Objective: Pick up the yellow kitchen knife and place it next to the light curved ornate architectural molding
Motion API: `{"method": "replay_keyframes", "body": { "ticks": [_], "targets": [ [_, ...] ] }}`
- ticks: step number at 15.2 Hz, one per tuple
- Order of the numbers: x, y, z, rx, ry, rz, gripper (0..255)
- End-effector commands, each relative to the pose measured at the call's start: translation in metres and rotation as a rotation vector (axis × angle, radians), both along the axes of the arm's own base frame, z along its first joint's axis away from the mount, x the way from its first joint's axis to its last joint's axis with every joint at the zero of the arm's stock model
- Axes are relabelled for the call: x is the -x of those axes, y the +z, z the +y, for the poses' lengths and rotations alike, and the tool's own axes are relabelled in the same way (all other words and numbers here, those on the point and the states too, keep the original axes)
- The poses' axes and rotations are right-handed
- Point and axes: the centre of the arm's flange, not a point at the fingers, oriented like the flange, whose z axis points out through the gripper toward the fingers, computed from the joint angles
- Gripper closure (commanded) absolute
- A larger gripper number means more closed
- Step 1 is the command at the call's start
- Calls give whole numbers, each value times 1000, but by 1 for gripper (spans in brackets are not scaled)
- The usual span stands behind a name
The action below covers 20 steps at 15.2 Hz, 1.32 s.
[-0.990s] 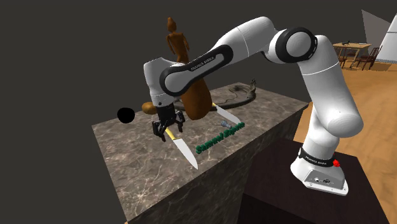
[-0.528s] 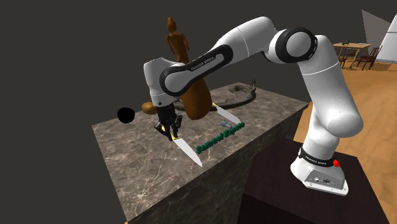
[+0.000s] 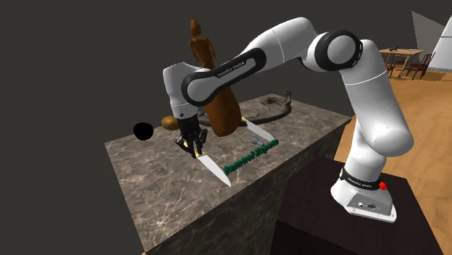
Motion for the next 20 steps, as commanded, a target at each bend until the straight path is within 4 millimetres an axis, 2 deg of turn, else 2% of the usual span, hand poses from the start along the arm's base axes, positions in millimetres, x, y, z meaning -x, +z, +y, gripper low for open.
{"method": "replay_keyframes", "body": {
  "ticks": [1,20],
  "targets": [
    [0,10,0,0,0,0,255],
    [0,110,0,0,0,0,255]
  ]
}}
